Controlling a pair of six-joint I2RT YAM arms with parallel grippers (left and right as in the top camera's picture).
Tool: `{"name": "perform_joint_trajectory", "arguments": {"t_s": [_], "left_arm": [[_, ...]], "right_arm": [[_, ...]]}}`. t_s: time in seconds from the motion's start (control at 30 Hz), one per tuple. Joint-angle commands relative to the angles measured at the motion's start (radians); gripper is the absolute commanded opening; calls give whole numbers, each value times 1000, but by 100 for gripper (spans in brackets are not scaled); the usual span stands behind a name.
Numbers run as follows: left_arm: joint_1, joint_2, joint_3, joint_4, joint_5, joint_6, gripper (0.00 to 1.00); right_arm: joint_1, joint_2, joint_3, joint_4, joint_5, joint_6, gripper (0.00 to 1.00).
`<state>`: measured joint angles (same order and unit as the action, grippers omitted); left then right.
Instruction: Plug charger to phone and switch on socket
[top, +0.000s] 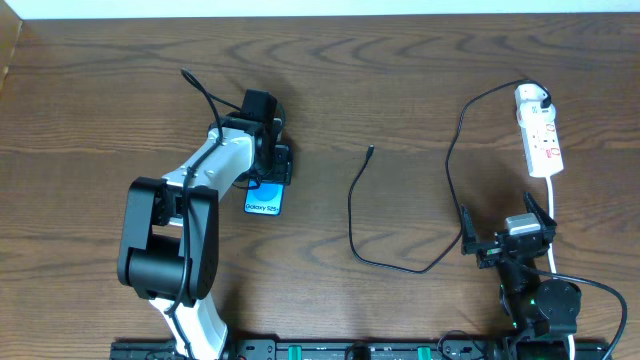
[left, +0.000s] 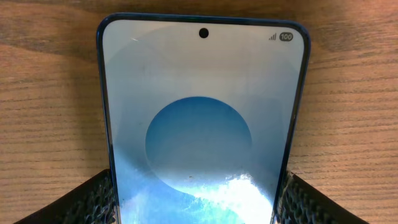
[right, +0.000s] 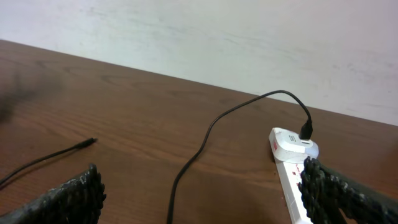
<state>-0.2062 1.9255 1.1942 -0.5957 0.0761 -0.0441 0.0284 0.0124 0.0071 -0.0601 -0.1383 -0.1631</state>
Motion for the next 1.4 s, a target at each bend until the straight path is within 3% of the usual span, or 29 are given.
{"name": "perform_joint_trajectory", "arguments": {"t_s": [0.0,0.67,0.93,1.37], "left_arm": [[-1,23,-8,-1,2,10,68],[-1,-82,28,-31,3,-163,67],[0,-113,28,-37,101,-220,67],[0,-113,27,-104,95,-224,66]], "right_arm": [[-1,-5,-2,-4,-3,1,99],[-1,-5,-2,-3,-3,1,99],[-1,-5,-2,-4,-3,1,99],[-1,-5,-2,-4,-3,1,99]]}}
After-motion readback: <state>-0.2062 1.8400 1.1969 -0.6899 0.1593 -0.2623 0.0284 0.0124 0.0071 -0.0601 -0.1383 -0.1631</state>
